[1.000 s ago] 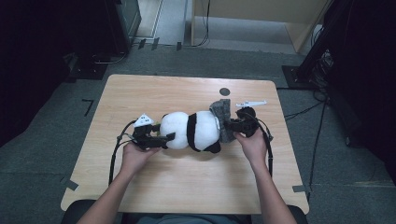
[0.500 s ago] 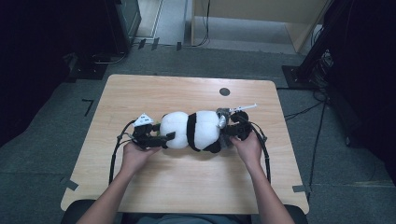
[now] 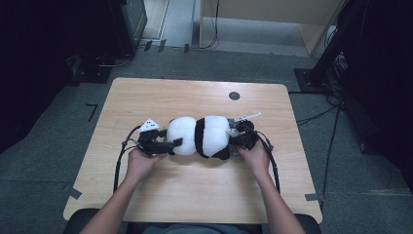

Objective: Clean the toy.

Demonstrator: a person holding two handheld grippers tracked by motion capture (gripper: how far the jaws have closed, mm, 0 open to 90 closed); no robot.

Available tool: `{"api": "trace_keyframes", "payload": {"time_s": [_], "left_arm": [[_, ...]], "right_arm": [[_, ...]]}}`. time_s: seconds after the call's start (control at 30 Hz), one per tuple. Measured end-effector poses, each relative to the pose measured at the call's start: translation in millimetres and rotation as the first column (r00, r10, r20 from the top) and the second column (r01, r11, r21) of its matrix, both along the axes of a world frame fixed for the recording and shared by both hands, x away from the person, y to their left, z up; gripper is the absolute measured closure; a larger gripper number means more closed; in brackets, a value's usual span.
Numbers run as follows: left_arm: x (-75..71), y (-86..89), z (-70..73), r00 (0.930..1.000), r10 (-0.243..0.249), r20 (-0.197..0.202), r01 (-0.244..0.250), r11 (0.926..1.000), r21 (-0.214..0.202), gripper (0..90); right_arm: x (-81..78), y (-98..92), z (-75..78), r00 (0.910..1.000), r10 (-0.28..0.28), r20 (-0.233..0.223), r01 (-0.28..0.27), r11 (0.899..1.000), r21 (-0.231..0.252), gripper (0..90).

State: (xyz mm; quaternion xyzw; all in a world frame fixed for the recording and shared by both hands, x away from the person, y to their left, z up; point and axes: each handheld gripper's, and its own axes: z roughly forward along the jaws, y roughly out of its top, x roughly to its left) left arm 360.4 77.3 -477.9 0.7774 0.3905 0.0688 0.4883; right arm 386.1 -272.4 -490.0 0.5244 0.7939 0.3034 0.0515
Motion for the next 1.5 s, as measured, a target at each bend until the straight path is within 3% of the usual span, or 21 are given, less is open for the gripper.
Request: {"api": "trace_keyframes", "payload": {"time_s": [0.13, 0.2, 0.3, 0.47, 0.63, 0.93, 1.07, 1.2, 1.27, 1.5], "left_arm": [[-0.7, 0.3, 0.6, 1.0000, -0.003, 0.000, 0.003, 0.9999, 0.010, 25.2], [-0.7, 0.3, 0.7, 1.0000, -0.003, 0.000, 0.003, 0.9999, 0.011, 25.3], [-0.3, 0.5, 1.4, 1.0000, -0.004, -0.006, 0.004, 0.9999, 0.013, 25.9], [-0.3, 0.9, 1.8, 0.9999, -0.006, -0.009, 0.006, 0.9999, 0.015, 26.6], [-0.5, -0.5, 1.9, 1.0000, -0.001, -0.007, 0.002, 0.9998, 0.020, 26.9], [-0.8, -2.0, 3.8, 1.0000, -0.001, -0.007, 0.001, 0.9996, 0.027, 28.0], [-1.1, -2.5, 4.6, 1.0000, 0.001, -0.008, -0.001, 0.9996, 0.028, 28.6], [-1.6, -3.0, 6.2, 1.0000, -0.001, -0.009, 0.001, 0.9993, 0.036, 28.7], [-2.1, -3.6, 7.1, 1.0000, 0.000, -0.009, 0.000, 0.9992, 0.041, 28.8], [-2.2, -4.0, 8.2, 0.9999, 0.001, -0.011, 0.000, 0.9989, 0.047, 29.1]], "right_arm": [[0.0, -7.6, 2.2, 0.9997, -0.018, -0.016, 0.017, 1.000, -0.022, 76.5], [-1.5, -9.2, 3.6, 0.9994, -0.025, -0.024, 0.025, 1.000, 0.004, 76.5], [-3.7, -7.7, 6.4, 0.9996, -0.021, -0.020, 0.020, 1.000, -0.008, 76.6], [-8.0, -14.8, 16.6, 0.9995, -0.029, -0.014, 0.029, 0.999, 0.019, 76.5], [-15.2, -25.5, 39.7, 0.9975, -0.049, 0.051, 0.046, 0.997, 0.059, 76.4], [-28.9, -34.2, 86.6, 0.9825, -0.057, 0.178, 0.036, 0.993, 0.116, 76.5], [-37.9, -27.1, 108.7, 0.9733, -0.025, 0.228, -0.006, 0.991, 0.133, 76.5], [-48.9, -8.5, 127.2, 0.9607, 0.040, 0.275, -0.081, 0.987, 0.139, 76.4], [-52.1, 2.9, 129.8, 0.9527, 0.079, 0.293, -0.126, 0.982, 0.142, 76.0], [-50.9, 41.8, 117.8, 0.9483, 0.178, 0.262, -0.212, 0.971, 0.107, 75.7]]}}
